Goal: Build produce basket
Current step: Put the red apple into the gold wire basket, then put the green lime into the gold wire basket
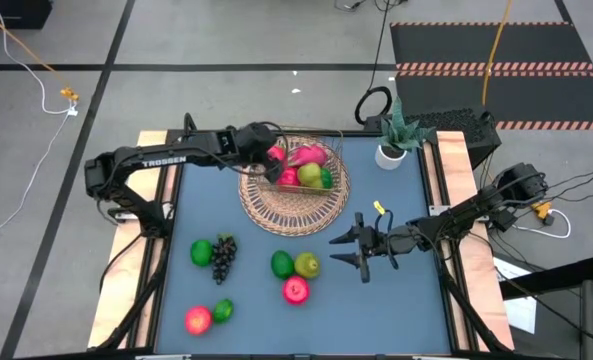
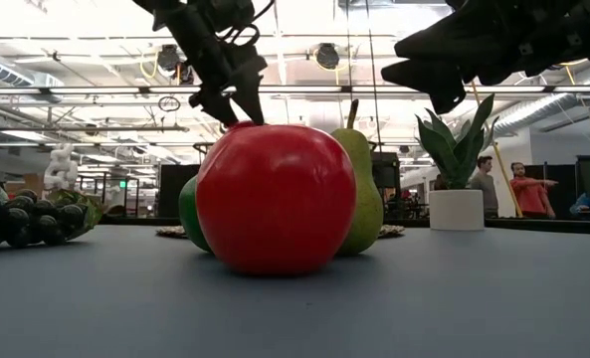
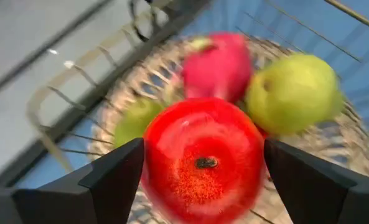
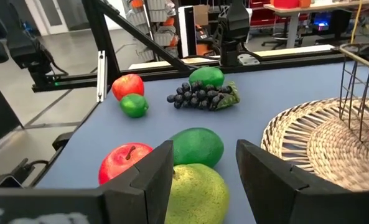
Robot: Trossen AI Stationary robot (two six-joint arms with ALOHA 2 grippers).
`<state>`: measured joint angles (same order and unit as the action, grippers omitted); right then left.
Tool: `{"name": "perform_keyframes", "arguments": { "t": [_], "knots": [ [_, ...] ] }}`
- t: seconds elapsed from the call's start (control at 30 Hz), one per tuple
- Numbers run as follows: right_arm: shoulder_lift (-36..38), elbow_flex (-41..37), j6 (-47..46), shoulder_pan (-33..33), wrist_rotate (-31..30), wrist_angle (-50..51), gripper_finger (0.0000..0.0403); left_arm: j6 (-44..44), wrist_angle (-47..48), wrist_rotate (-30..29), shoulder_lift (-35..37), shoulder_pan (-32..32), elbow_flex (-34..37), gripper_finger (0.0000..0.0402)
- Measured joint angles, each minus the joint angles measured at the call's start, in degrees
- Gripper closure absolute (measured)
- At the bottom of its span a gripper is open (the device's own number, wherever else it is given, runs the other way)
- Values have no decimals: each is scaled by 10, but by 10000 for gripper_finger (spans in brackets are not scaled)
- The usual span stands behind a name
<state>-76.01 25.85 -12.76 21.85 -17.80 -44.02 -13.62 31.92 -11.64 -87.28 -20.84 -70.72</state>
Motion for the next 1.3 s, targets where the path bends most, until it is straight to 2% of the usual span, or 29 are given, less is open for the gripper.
{"name": "perform_keyframes", "arguments": {
  "t": [0.07, 0.27, 0.43, 0.63, 0.73, 0.83, 0.9, 1.03, 1.13, 1.3],
  "knots": [
    [0, 0, 5, 0, 0, 1, 234, -2, 1, 17, 0, 0, 0, 62],
    [0, 0, 4, 0, 0, 1, 234, 9, -9, 16, 0, 3, 0, 51],
    [0, 0, 4, 0, 1, 1, 234, -37, -12, 24, 0, 4, 0, 50],
    [0, 0, 24, 0, 16, 1, 234, -128, -32, 117, 11, 17, 0, 50],
    [0, 0, 38, 0, 42, -1, 234, -123, -44, 157, 26, 33, 0, 50],
    [0, 0, 35, 7, 84, -20, 234, -94, -42, 162, 41, 66, 0, 50],
    [0, 0, 42, 18, 106, -36, 234, -74, -20, 155, 49, 91, 0, 50],
    [0, 16, 66, 46, 97, -21, 234, -92, -8, 94, 50, 157, 0, 50],
    [0, 42, 74, 65, 51, 30, 234, -141, -10, 68, 50, 209, 0, 50],
    [0, 63, 110, 96, 3, 61, 234, -161, -12, -4, 50, 297, 0, 50]
  ]
}}
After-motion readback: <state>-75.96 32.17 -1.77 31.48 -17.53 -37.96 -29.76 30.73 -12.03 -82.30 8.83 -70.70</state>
